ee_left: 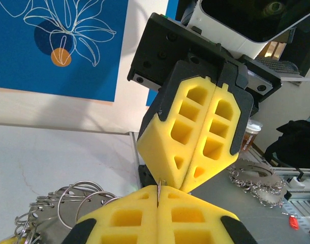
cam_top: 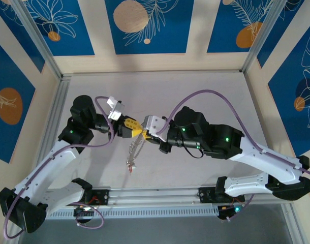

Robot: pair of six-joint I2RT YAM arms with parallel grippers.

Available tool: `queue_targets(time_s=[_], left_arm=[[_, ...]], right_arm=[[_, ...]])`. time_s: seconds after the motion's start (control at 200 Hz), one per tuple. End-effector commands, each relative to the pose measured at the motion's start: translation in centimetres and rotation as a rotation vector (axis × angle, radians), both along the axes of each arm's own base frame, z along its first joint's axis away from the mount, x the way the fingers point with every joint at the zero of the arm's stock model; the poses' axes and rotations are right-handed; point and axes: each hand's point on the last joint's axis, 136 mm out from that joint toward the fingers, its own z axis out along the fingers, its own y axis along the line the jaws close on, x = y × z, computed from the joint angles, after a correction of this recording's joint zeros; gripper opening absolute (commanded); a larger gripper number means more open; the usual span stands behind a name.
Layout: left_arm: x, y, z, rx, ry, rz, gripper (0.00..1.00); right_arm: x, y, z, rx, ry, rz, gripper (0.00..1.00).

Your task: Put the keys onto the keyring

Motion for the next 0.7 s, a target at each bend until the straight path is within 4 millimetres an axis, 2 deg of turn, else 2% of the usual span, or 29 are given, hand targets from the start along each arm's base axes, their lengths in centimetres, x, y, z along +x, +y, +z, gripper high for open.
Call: queue_targets(time_s=[0.0, 0.045, 0.2, 0.42, 0.695], left_arm=[[0.9, 0.2, 2.3, -0.051, -0.082, 0.064, 0.0], [0.9, 0.2, 2.4, -0.051, -0.084, 0.067, 0.0], [1.2, 0.2, 2.4, -0.046, -0.08, 0.092, 0.0], [1.6, 0.3, 3.0, -0.057, -0.092, 0.134, 0.0], [1.2, 0.6, 3.0, -0.079, -0.099, 0.142, 0.0]], right_arm=[[-0.9, -0.3, -0.4, -0.008, -0.012, 0.038, 0.0], [-0.9, -0.3, -0.6, -0.006, -0.014, 0.04, 0.01], [-1.2, -0.3, -1.0, 0.015, -0.004, 0.051, 0.24], [-0.9, -0.7, -1.1, 0.046, 0.027, 0.026, 0.29], [1.0, -4.0, 2.3, 0.28, 0.257, -0.062, 0.33]])
